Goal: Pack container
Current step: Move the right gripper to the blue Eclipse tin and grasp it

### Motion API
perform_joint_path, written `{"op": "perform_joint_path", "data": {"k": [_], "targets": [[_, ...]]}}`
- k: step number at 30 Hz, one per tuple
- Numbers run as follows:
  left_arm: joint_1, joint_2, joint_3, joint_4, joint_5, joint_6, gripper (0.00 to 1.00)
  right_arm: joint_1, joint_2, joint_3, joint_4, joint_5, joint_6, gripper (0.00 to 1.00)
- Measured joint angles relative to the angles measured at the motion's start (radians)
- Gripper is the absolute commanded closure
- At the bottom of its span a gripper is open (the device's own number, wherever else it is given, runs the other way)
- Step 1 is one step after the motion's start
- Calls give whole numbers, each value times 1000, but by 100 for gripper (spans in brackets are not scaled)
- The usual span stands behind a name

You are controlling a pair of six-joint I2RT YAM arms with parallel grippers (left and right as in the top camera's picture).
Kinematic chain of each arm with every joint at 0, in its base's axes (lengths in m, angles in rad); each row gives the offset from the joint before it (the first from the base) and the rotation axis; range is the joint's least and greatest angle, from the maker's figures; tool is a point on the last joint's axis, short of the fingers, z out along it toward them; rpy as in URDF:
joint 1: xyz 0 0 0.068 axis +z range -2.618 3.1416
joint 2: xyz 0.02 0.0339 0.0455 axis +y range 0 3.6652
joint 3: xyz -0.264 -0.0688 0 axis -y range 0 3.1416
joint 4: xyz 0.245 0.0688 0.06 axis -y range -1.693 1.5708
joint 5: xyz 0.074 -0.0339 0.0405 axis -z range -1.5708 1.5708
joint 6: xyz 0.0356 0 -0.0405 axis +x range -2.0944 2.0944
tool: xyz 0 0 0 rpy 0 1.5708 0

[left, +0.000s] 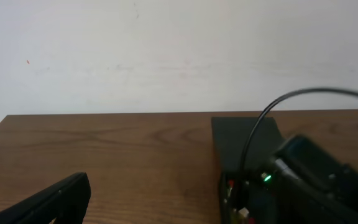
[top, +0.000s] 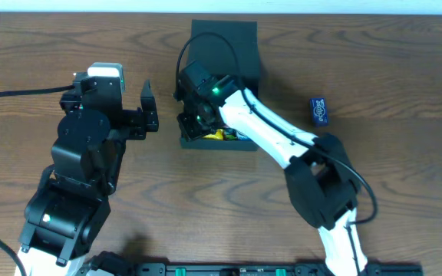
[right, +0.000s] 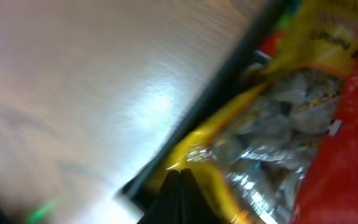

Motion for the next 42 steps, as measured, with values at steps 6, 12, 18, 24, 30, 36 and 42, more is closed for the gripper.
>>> {"op": "perform_joint_path", "data": {"k": [6,12,18,24,30,36,42], "targets": [[0,0,0,0,0,0,5,-53,-216,13,0,-59,-40,99],[0,0,0,0,0,0,5,-184,-286,35,-105,52,-61,99],[0,0,0,0,0,0,5,-323,-233,28,-208,264,-60,99],[0,0,0,-1,0,0,5,-494,-197,5,-214,371,-60,98],[0,0,0,-1,0,0,5,-608,-143,-88,-180,399,-87,64],[0,0,0,0,0,0,5,-660,-139,-227,-68,402,-127,32],[0,0,0,-1,0,0,5,-676,-138,-320,53,403,-197,30]]}}
